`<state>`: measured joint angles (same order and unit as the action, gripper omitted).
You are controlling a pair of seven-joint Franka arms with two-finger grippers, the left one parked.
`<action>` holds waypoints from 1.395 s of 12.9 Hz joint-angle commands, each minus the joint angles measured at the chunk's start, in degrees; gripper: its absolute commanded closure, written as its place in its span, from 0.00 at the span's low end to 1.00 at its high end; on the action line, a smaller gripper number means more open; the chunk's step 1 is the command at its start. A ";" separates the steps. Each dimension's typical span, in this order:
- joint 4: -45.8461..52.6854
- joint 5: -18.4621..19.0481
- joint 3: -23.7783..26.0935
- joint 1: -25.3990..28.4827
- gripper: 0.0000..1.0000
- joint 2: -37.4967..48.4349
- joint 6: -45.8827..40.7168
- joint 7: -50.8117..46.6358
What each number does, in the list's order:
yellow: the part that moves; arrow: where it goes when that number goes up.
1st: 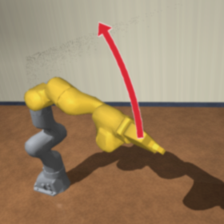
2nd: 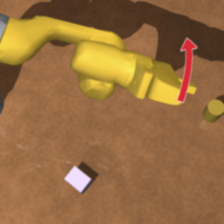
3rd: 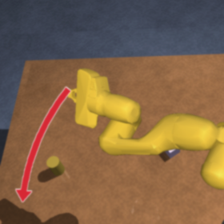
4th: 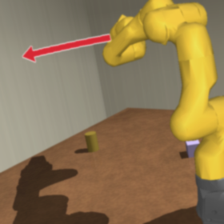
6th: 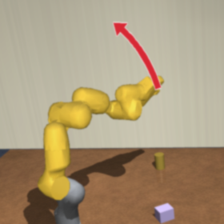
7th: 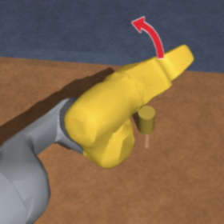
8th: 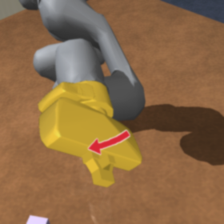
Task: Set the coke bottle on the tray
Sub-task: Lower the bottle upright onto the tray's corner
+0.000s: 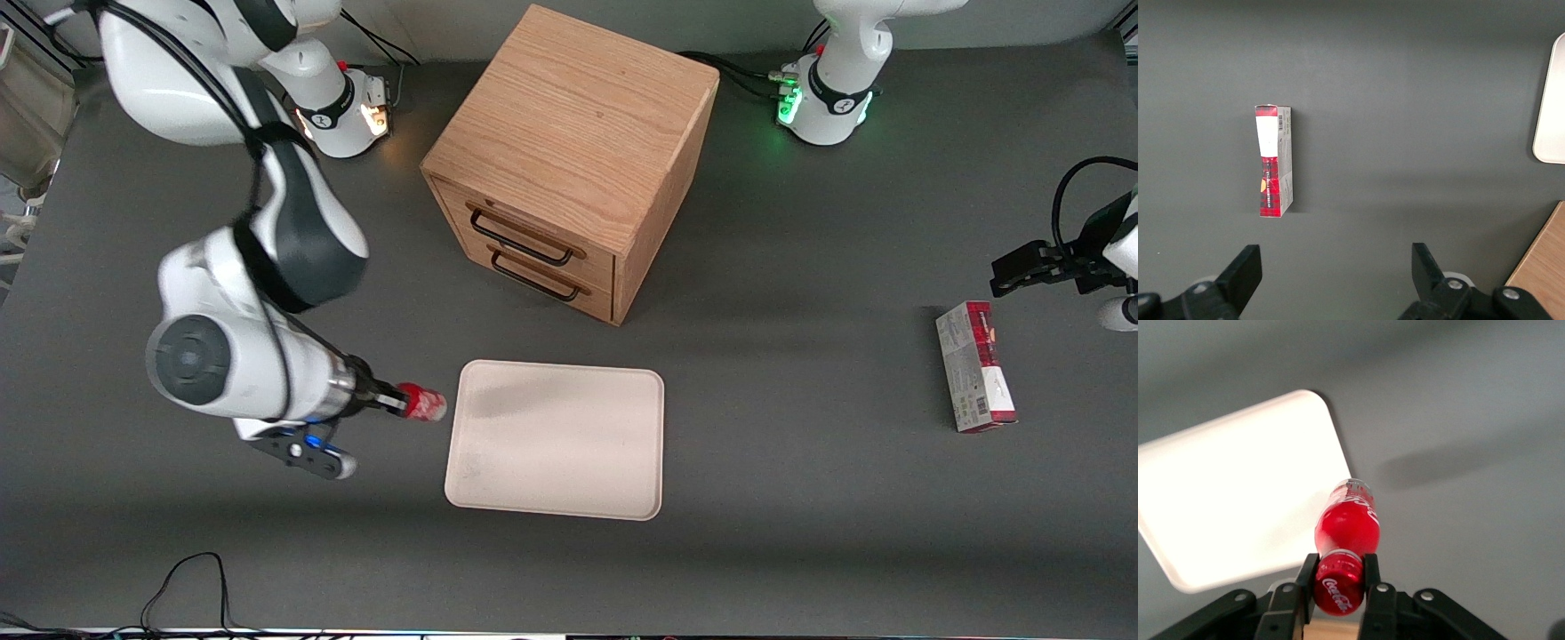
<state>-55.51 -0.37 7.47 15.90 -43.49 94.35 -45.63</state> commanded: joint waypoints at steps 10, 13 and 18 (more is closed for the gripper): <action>3.83 3.71 -0.44 2.38 1.00 -8.81 11.65 -9.66; 3.83 3.71 -0.44 2.38 1.00 -8.81 11.65 -9.57; 3.75 6.17 -0.35 3.00 0.00 -8.81 11.65 -9.66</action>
<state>-53.86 3.55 7.03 18.14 -51.50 106.03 -53.61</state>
